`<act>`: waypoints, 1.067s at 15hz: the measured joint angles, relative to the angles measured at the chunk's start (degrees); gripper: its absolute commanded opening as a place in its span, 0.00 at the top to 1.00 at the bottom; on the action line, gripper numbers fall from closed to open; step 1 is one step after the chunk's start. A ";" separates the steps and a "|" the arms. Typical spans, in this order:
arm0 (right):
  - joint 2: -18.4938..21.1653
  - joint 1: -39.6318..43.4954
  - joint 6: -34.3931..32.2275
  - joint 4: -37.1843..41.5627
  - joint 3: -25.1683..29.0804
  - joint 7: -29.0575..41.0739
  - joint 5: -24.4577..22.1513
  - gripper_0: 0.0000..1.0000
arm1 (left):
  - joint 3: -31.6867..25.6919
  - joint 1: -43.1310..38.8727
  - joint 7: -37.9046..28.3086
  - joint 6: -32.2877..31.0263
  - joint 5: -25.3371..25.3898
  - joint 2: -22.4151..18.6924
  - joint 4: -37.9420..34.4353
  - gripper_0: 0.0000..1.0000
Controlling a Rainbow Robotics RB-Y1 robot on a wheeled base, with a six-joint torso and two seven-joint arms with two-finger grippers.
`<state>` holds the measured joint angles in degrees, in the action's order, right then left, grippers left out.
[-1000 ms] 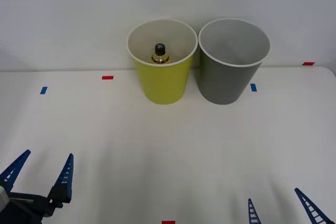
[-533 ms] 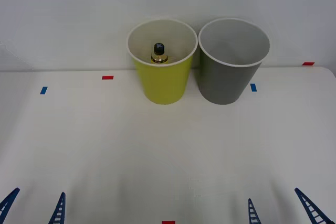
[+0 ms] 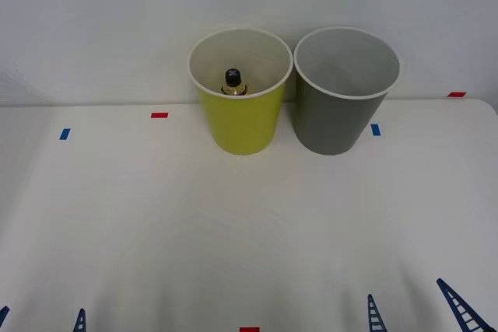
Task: Put cans in the gray bin and PET bottles in the light green bin.
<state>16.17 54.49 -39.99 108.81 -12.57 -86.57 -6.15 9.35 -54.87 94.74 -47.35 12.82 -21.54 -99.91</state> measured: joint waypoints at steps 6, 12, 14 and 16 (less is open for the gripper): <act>0.00 0.00 0.00 0.00 0.00 0.00 0.00 0.00 | -0.20 -0.06 0.18 -0.92 -0.24 0.97 2.25 0.00; 0.00 0.00 0.00 0.00 0.00 0.00 0.00 0.00 | -0.21 -0.06 0.18 -0.92 -0.24 0.98 2.26 0.00; 0.00 0.00 0.00 0.00 0.00 0.00 0.00 0.00 | -0.21 -0.06 0.18 -0.92 -0.24 0.98 2.26 0.00; 0.00 0.00 0.00 0.00 0.00 0.00 0.00 0.00 | -0.21 -0.06 0.18 -0.92 -0.24 0.98 2.26 0.00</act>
<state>16.17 54.49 -39.99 108.81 -12.57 -86.57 -6.15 9.14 -54.93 94.92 -48.27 12.58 -20.57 -97.65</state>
